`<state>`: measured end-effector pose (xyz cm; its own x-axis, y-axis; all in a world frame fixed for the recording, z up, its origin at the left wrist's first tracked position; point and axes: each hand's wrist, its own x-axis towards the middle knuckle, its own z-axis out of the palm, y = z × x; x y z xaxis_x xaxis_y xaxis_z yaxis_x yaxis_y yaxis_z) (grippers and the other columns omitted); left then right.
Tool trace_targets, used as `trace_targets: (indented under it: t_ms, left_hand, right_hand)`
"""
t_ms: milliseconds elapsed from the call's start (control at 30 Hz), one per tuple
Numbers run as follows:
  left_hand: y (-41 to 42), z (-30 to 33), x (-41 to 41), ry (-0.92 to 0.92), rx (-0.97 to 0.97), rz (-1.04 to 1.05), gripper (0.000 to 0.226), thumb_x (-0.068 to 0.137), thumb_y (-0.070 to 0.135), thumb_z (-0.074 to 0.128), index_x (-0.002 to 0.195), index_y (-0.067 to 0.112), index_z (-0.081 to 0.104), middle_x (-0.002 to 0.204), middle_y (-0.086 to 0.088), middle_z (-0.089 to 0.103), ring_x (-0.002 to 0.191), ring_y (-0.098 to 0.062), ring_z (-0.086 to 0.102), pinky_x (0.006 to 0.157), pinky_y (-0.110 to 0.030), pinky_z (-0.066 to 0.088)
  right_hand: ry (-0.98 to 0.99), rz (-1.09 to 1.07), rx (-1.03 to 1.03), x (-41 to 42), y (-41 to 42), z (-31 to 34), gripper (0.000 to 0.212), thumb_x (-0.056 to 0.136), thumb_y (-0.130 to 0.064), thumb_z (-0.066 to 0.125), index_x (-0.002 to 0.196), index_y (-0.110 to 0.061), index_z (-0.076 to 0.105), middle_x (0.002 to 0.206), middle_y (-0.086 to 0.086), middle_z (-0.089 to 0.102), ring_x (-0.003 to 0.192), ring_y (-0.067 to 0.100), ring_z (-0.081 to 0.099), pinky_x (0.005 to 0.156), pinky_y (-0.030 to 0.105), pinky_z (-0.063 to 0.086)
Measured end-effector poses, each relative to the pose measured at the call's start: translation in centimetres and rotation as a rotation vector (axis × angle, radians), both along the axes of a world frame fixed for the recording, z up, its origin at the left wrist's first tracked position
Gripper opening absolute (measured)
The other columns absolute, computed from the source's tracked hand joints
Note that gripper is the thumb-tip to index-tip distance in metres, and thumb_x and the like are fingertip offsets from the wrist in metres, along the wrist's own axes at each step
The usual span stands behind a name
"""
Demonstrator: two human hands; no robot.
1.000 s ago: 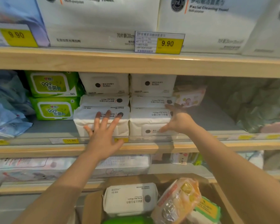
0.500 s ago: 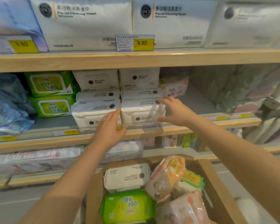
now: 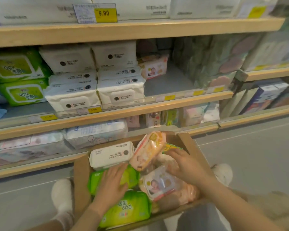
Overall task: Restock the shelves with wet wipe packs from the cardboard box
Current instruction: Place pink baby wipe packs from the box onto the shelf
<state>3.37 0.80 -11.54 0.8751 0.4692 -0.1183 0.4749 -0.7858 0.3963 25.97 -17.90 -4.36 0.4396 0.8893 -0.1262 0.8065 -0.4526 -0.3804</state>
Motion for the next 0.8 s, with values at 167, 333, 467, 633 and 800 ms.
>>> trace_targets:
  t_ms: [167,333,467,633,800]
  left_hand:
    - [0.6,-2.8,-1.9,0.304,0.137,-0.039,0.083,0.068,0.059,0.052,0.145,0.04,0.028,0.151,-0.001,0.031,0.139,-0.024,0.029,0.094,-0.068,0.031]
    - [0.9,-4.1,-2.2,0.332,0.155,-0.061,0.08,0.073,0.064,0.042,0.147,0.039,0.022,0.155,-0.001,0.02,0.141,-0.02,0.008,0.097,-0.07,0.022]
    - [1.0,-4.9,-2.2,0.224,0.145,-0.043,0.077,0.076,0.068,0.028,0.145,0.048,-0.001,0.155,0.007,-0.014,0.141,-0.013,-0.02,0.105,-0.06,-0.011]
    - [1.0,-5.0,-2.2,0.217,0.107,-0.026,0.078,0.075,0.069,0.025,0.145,0.049,-0.003,0.154,0.009,-0.018,0.141,-0.014,-0.021,0.105,-0.059,-0.016]
    - [0.6,-4.2,-2.0,0.174,0.055,0.007,0.082,0.074,0.072,0.022,0.148,0.039,0.012,0.155,0.009,-0.008,0.146,-0.019,-0.006,0.111,-0.06,-0.004]
  right_hand:
    - [0.086,-0.05,-0.087,-0.6,-2.9,-5.2,0.071,0.076,-0.049,0.068,0.139,-0.034,0.036,0.144,-0.011,0.034,0.13,0.014,0.038,0.099,0.026,0.04]
    - [0.005,-0.004,-0.184,-0.4,-3.0,-7.5,0.092,0.069,-0.052,0.072,0.146,-0.034,0.024,0.155,-0.001,0.015,0.142,0.025,0.015,0.111,0.043,0.033]
    - [-0.096,0.059,-0.291,-0.5,-1.7,-8.4,0.104,0.067,-0.058,0.072,0.147,-0.037,0.009,0.157,0.003,0.005,0.143,0.034,0.002,0.115,0.054,0.02]
    - [-0.071,0.046,-0.269,-0.4,-0.1,-9.2,0.101,0.062,-0.053,0.077,0.14,-0.039,0.015,0.14,0.003,0.021,0.132,0.032,0.018,0.097,0.044,0.046]
    - [-0.09,0.074,-0.208,-0.2,-0.2,-8.5,0.084,0.065,-0.046,0.075,0.134,-0.031,0.029,0.13,0.002,0.028,0.12,0.026,0.031,0.086,0.034,0.051]
